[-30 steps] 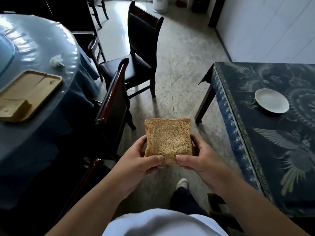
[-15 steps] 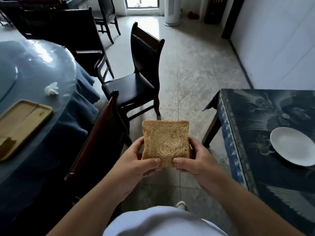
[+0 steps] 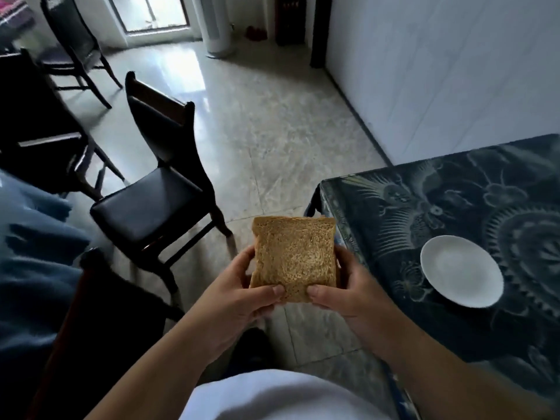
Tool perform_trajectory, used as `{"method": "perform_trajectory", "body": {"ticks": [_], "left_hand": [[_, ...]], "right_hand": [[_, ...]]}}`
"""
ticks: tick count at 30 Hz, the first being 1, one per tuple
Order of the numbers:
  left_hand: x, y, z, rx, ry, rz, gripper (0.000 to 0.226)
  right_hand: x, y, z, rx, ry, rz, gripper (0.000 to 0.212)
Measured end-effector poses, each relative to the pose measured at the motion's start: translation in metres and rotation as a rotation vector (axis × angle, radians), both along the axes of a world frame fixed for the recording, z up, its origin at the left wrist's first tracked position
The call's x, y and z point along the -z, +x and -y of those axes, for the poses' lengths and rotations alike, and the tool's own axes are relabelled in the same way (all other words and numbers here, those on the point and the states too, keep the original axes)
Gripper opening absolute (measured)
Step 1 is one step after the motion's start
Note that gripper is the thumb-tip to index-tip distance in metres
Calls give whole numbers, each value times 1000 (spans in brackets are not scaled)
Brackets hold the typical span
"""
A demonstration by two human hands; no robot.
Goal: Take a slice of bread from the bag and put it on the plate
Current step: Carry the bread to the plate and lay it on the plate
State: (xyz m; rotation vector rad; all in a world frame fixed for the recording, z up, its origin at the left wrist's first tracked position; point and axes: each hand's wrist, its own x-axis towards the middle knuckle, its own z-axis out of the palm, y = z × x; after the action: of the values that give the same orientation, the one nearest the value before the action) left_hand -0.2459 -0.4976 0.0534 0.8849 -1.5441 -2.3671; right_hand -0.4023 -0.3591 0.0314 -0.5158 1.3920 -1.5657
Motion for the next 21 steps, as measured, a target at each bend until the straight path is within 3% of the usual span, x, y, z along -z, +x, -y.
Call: {"method": "perform_trajectory", "body": {"ticks": [10, 17, 21], "left_hand": [[18, -192, 65, 660, -73, 32, 76], [32, -283, 45, 1098, -65, 19, 63], [45, -319, 15, 1256, -40, 57, 66]], "right_hand": [[11, -76, -4, 603, 108, -42, 60], [28, -81, -23, 1008, 155, 36, 72], [43, -85, -45, 1144, 190, 75, 64]]}}
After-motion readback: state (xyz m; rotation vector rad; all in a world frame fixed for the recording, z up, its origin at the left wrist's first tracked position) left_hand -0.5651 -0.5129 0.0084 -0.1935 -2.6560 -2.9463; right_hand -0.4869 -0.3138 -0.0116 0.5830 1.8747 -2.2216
